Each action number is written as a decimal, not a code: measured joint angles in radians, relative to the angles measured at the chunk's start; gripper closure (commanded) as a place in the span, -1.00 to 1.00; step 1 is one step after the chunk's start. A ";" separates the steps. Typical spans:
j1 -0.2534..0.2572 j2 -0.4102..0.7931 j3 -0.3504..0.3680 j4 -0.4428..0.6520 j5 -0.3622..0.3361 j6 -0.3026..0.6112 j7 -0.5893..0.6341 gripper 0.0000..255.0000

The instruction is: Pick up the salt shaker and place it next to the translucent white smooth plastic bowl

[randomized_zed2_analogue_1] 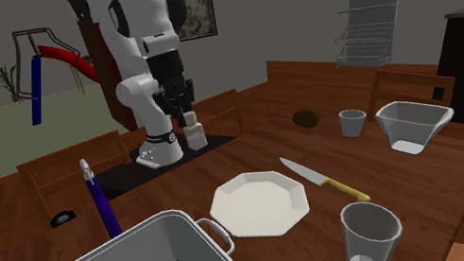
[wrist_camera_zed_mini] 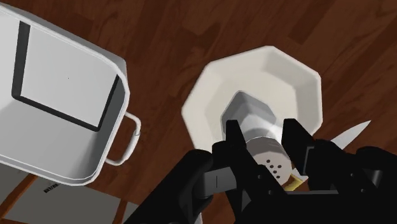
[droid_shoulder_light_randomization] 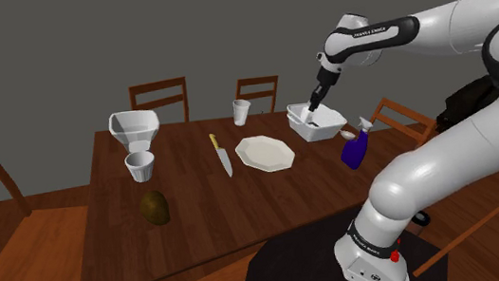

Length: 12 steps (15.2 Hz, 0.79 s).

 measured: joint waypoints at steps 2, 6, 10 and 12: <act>0.019 0.004 0.036 -0.008 0.010 0.010 0.048 1.00; 0.059 0.021 0.107 0.003 0.033 0.012 0.143 1.00; 0.101 0.063 0.171 0.020 0.057 0.034 0.232 1.00; 0.124 0.087 0.206 0.030 0.069 0.046 0.283 1.00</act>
